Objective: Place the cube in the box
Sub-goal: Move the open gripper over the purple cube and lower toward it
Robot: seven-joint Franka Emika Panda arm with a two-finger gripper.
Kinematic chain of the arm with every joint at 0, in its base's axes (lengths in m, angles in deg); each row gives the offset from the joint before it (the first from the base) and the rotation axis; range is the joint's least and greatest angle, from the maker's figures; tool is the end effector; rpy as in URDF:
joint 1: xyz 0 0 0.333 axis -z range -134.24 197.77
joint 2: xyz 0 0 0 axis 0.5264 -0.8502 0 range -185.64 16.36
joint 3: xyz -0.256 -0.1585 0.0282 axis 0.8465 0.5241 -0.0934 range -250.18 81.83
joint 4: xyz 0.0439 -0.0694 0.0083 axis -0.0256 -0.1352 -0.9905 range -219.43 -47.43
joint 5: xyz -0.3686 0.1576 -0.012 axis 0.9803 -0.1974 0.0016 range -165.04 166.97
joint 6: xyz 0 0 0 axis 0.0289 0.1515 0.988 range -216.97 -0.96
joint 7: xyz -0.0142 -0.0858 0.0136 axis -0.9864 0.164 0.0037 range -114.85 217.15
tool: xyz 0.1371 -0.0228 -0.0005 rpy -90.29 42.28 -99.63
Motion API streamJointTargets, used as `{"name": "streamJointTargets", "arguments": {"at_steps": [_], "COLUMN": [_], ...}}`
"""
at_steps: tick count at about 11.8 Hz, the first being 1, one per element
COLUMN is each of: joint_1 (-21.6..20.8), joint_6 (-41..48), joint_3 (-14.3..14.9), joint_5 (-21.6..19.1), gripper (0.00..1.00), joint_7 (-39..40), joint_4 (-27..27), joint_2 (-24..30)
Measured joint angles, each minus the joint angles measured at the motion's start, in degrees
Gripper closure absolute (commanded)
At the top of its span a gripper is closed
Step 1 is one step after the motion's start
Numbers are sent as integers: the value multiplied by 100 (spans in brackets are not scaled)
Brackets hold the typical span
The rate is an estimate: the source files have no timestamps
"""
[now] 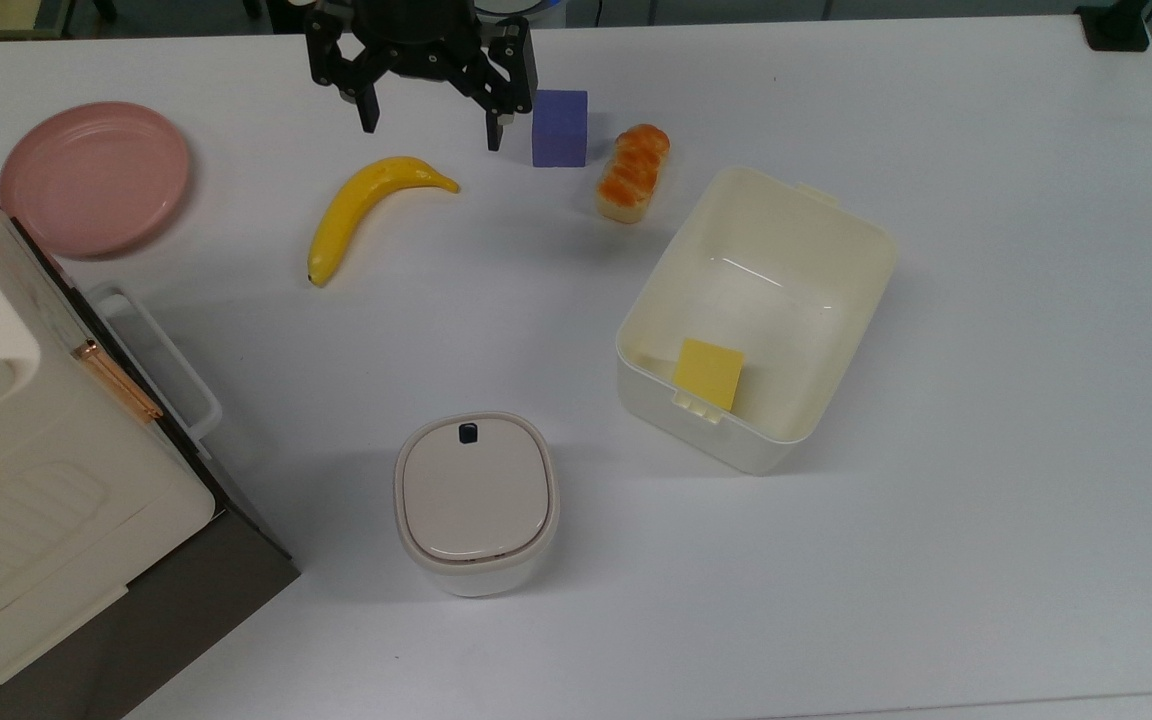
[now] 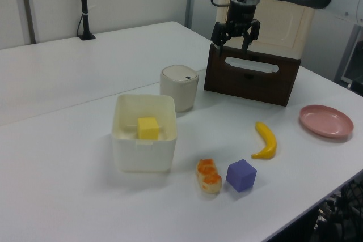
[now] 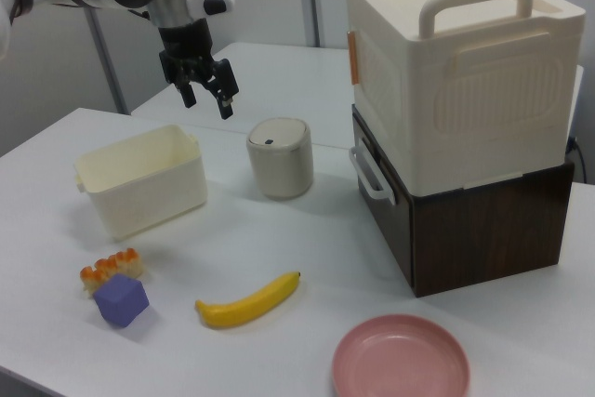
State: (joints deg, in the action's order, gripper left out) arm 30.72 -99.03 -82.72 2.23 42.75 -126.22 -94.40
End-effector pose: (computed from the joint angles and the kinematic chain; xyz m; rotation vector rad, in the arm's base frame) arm 0.6270 -0.0062 0.5504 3.1093 -0.2358 0.1254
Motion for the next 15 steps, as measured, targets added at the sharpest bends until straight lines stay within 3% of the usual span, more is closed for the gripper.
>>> {"name": "streamJointTargets", "arguments": {"at_steps": [15], "joint_1": [-20], "joint_6": [17], "joint_3": [-33], "joint_5": [2], "gripper": [0], "joint_7": [286], "joint_4": [-82], "joint_2": [-13]}}
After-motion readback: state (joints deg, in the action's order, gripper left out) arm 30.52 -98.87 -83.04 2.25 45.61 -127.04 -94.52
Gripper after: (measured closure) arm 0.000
